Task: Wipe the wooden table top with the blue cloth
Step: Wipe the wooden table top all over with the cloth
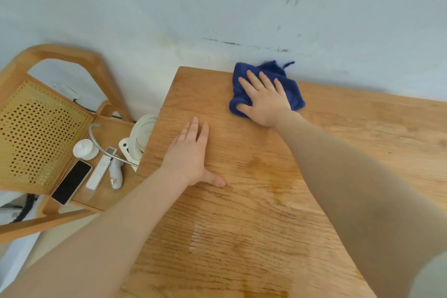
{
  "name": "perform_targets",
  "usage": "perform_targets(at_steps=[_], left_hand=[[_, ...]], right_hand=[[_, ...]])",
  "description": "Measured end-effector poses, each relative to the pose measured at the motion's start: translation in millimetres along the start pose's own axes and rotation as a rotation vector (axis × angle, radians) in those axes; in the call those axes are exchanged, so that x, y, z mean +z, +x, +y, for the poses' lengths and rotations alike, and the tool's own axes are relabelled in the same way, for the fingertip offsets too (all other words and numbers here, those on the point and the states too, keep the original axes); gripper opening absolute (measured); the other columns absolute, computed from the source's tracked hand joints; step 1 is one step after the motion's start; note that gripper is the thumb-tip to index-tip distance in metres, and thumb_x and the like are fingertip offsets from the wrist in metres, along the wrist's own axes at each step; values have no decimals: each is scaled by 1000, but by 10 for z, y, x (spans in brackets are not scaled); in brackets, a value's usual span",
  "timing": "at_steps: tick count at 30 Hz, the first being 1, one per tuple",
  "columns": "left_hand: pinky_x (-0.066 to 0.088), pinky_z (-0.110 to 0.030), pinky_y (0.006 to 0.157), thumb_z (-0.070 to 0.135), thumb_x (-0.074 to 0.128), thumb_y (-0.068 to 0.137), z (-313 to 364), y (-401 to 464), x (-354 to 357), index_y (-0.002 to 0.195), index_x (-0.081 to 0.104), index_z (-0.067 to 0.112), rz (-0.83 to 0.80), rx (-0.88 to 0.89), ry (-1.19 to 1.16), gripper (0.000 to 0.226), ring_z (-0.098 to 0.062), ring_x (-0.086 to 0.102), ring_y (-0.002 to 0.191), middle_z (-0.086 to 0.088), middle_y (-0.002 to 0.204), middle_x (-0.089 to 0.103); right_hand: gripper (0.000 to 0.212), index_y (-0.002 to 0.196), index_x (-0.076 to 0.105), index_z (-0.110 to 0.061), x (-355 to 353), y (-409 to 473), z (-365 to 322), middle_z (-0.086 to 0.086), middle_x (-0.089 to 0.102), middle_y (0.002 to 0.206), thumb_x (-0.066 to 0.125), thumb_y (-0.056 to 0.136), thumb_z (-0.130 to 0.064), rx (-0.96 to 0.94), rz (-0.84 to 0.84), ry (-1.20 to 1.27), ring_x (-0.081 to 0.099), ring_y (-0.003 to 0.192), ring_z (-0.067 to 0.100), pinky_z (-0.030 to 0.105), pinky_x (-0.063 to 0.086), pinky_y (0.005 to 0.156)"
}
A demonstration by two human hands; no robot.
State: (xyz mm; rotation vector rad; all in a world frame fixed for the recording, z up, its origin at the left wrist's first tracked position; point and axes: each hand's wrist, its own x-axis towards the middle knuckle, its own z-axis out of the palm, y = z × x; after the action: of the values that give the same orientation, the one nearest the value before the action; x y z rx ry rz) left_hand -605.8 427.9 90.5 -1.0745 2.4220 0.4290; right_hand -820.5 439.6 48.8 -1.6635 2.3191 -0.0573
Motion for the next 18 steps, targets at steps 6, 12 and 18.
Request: perform_targets(at_steps=[6, 12, 18], left_hand=[[3, -37, 118, 71, 70, 54, -21, 16, 27, 147, -16, 15, 9, 17, -16, 139, -24, -12, 145, -10, 154, -24], [5, -39, 117, 70, 72, 53, -17, 7, -20, 148, -13, 13, 4, 29, -37, 139, -26, -11, 145, -10, 155, -20], [2, -40, 117, 71, 70, 53, -30, 79, 33, 147, -17, 15, 0, 35, -18, 139, -28, -12, 144, -12, 154, -22]], right_hand=[[58, 143, 26, -31, 29, -357, -84, -7, 10, 157, 45, 90, -46, -30, 54, 93, 1, 145, 24, 46, 1, 115], [42, 128, 46, -27, 123, -864, -231, -11, 24, 153, 52, 88, -40, -58, 49, 218, 8, 145, 19, 42, 6, 113], [37, 124, 42, -19, 5, -106, 20, -5, 17, 156, 44, 92, -38, 122, 127, 137, 9, 144, 21, 44, 7, 114]])
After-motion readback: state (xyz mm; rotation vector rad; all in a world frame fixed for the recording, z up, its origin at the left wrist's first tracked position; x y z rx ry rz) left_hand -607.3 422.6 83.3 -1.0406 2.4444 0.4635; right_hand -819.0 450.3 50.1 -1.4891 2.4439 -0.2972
